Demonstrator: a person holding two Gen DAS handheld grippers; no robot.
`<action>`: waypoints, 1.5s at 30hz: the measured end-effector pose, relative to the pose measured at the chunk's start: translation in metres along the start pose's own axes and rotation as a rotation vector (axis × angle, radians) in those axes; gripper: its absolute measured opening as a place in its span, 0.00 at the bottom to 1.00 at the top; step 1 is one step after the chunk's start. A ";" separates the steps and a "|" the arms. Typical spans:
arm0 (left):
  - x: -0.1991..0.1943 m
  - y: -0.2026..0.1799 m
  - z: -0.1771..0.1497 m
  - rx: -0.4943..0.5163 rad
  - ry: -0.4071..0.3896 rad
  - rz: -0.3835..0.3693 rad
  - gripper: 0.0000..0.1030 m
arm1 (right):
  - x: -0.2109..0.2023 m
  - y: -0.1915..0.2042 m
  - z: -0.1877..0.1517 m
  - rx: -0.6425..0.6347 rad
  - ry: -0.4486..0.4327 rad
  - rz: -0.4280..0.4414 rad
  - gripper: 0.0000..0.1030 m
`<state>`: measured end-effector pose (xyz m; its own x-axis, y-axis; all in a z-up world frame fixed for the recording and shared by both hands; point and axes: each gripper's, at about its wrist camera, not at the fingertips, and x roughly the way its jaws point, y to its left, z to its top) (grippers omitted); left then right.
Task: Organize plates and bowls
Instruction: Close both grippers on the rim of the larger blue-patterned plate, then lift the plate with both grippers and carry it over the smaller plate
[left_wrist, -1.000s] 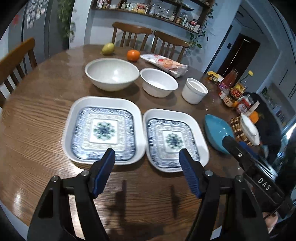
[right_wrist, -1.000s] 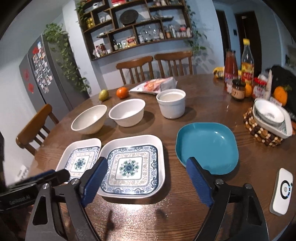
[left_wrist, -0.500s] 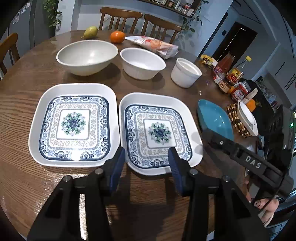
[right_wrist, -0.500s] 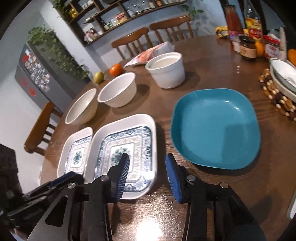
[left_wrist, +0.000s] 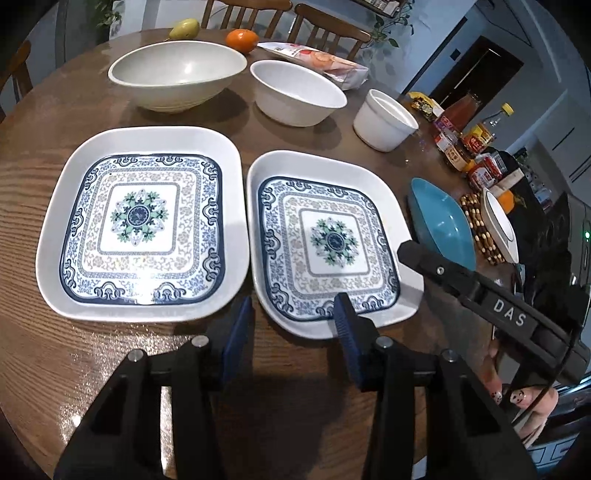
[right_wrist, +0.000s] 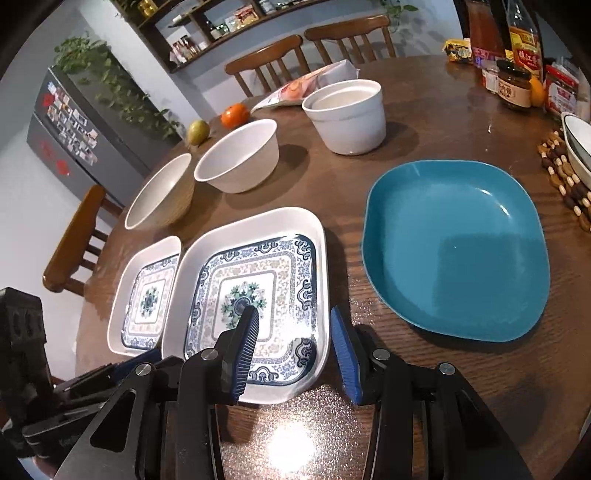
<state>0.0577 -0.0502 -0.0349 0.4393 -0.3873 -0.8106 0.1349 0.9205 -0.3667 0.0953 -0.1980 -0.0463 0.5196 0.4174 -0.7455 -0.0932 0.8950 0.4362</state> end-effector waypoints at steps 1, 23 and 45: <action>0.001 0.001 0.001 -0.004 0.005 -0.001 0.42 | 0.002 0.000 0.001 -0.001 0.003 -0.002 0.42; 0.001 0.007 0.010 -0.012 -0.085 0.048 0.27 | 0.016 0.002 0.001 -0.085 -0.019 -0.054 0.19; -0.046 -0.011 -0.060 0.129 -0.070 0.026 0.30 | -0.044 0.031 -0.066 -0.170 -0.129 -0.149 0.19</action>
<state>-0.0169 -0.0455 -0.0207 0.5041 -0.3625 -0.7839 0.2339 0.9310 -0.2801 0.0137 -0.1779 -0.0329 0.6416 0.2654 -0.7196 -0.1434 0.9632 0.2274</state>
